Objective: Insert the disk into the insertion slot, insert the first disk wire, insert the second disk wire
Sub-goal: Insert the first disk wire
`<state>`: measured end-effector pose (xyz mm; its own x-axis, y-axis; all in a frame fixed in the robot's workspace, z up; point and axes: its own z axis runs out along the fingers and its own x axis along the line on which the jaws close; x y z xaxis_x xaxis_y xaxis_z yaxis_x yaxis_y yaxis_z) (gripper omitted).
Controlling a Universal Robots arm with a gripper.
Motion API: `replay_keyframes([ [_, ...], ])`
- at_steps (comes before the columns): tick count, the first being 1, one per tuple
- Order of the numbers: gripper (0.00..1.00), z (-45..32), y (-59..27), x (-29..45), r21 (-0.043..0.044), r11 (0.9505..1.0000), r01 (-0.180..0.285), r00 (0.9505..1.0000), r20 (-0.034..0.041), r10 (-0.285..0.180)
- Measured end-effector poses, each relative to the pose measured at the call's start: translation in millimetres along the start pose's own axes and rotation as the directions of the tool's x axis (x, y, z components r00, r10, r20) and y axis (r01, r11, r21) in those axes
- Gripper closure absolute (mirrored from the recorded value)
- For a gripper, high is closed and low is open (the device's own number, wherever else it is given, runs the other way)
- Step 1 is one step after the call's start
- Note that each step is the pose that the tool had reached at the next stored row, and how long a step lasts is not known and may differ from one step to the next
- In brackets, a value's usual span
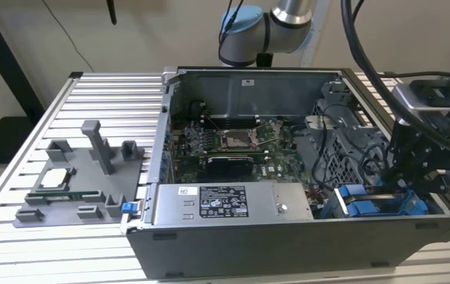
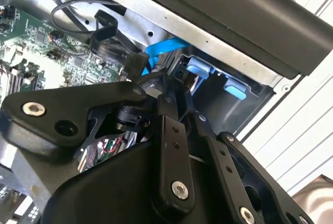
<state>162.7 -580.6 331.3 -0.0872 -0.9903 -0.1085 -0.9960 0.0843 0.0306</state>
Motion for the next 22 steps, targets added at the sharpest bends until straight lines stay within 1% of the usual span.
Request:
replay_keyframes([
  [4,1.0,0.4,0.0,0.0,-0.0001,1.0,0.0,1.0,0.0006,0.0],
  [5,0.0,0.9,0.0,0.1,-0.0002,1.0,0.0,1.0,0.0013,0.0],
  [7,0.0,0.9,0.0,0.1,-0.0001,1.0,0.0,1.0,0.0014,0.0],
  [8,0.0,-1.2,0.0,-0.2,-0.0001,1.0,0.0,1.0,0.001,0.0],
  [16,0.0,-37.2,1.1,-4.1,0.0,1.0,-0.001,1.0,0.0007,0.001],
  [18,0.0,-45.2,1.4,-5.2,0.0,1.0,-0.001,1.0,0.0005,0.001],
  [20,0.0,-51.0,1.7,-6.9,0.0,1.0,-0.001,1.0,0.0006,0.001],
  [22,0.0,-52.1,1.7,-7.9,0.0006,1.0,0.0,1.0,0.0009,0.0],
])
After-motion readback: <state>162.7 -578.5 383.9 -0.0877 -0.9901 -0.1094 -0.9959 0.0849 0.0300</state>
